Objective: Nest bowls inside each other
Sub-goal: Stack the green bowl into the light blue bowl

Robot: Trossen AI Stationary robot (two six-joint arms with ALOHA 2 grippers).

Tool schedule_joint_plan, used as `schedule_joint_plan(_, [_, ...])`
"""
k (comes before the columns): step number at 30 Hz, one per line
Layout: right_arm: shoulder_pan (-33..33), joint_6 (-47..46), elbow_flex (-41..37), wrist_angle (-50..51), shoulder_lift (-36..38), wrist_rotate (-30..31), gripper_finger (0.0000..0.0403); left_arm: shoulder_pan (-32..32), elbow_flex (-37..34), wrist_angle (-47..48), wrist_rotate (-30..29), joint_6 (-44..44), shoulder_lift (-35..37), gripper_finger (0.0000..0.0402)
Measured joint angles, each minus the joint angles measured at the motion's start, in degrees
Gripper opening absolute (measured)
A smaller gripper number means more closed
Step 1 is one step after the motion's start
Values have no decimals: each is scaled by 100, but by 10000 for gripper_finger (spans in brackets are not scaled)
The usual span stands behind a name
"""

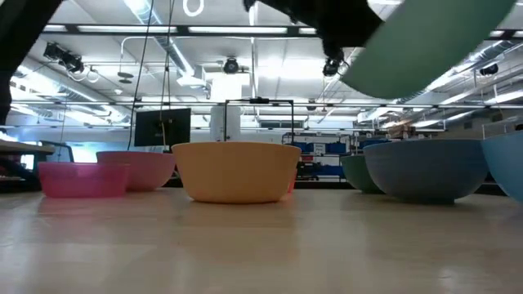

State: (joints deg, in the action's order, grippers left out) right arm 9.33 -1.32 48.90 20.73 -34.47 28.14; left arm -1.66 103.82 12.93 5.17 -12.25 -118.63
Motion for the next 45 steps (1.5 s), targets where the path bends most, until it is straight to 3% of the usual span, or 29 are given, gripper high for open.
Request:
schedule_joint_plan(8, [356, 155, 2, -97, 108, 121, 175, 18, 1225, -191, -361, 88, -875, 6])
schedule_joint_plan(18, [532, 159, 2, -94, 65, 143, 175, -53, 1956, -475, -378, 548, -1728, 6])
schedule_joint_plan(39, [534, 198, 0, -77, 75, 127, 175, -259, 2053, -365, -773, 712, -1870, 7])
schedule_joint_plan(45, [534, 198, 0, -30, 74, 145, 175, -259, 2049, -369, -829, 817, -1870, 33])
